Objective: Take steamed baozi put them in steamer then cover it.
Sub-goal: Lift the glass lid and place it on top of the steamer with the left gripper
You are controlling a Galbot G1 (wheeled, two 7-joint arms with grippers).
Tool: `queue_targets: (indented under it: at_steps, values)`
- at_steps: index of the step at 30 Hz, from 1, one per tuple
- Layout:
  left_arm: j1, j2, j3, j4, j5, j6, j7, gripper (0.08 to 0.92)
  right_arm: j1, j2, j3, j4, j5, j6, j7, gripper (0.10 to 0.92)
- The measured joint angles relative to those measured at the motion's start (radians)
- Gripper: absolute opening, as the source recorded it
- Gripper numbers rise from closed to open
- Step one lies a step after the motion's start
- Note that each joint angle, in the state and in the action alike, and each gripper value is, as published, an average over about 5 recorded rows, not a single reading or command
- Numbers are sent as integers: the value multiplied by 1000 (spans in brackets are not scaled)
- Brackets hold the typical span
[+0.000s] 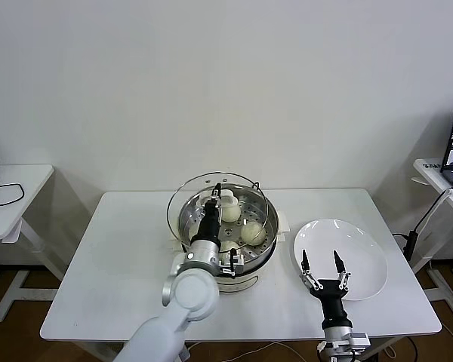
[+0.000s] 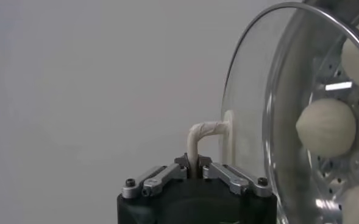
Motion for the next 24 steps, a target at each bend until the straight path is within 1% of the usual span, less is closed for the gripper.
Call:
queue_targets:
  at_steps: [6,24]
  values:
    - [0,-25,12,36,19,4,-10,190,3,2,-4,-6,-5,1,0,823]
    - [10,-74,43,77,46,12,-28,190,3,4,-9,-14,-10,2,-1,823]
